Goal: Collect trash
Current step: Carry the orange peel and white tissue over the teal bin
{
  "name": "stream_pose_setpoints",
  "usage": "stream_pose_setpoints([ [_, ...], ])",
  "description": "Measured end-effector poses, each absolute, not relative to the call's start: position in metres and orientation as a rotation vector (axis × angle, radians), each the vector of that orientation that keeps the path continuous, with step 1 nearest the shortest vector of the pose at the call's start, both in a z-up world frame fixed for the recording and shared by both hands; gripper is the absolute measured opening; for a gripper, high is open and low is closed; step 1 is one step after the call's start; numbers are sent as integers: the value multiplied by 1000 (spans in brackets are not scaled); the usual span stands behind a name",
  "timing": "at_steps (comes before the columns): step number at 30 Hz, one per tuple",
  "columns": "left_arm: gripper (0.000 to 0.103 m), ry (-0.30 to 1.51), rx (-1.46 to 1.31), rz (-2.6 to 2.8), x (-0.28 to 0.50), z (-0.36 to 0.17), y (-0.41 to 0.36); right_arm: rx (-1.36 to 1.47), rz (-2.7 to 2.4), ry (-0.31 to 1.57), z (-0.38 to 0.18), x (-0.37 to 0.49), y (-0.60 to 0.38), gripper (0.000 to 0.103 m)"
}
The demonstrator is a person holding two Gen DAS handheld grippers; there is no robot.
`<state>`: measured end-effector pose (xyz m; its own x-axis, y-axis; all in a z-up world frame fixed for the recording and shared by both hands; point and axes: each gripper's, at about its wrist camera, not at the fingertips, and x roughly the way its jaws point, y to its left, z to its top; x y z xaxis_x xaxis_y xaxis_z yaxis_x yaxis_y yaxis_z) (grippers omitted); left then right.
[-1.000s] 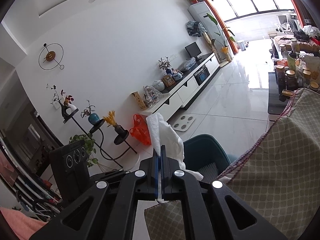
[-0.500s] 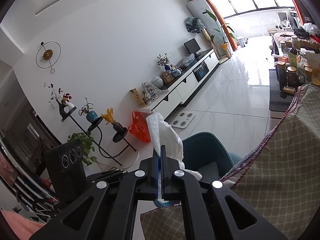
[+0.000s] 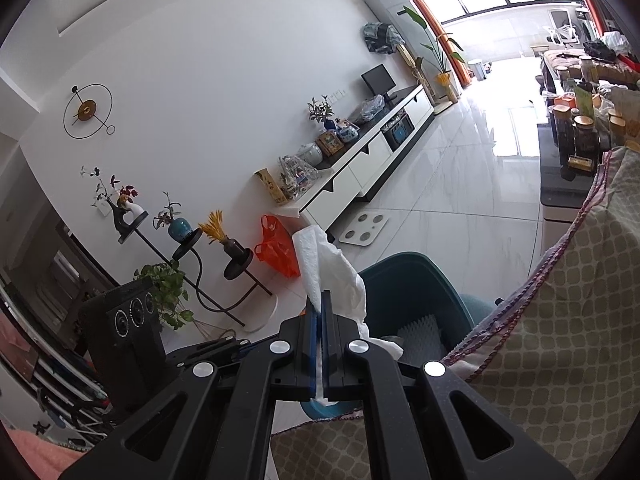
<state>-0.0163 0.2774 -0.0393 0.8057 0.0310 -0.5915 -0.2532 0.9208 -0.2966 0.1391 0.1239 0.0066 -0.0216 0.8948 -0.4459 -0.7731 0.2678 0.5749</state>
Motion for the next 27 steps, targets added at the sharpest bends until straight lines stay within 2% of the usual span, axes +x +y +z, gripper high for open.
stream_pose_setpoints([
  [27, 14, 679, -396, 195, 5, -58, 278, 141, 1306, 954, -18, 148, 146, 2],
])
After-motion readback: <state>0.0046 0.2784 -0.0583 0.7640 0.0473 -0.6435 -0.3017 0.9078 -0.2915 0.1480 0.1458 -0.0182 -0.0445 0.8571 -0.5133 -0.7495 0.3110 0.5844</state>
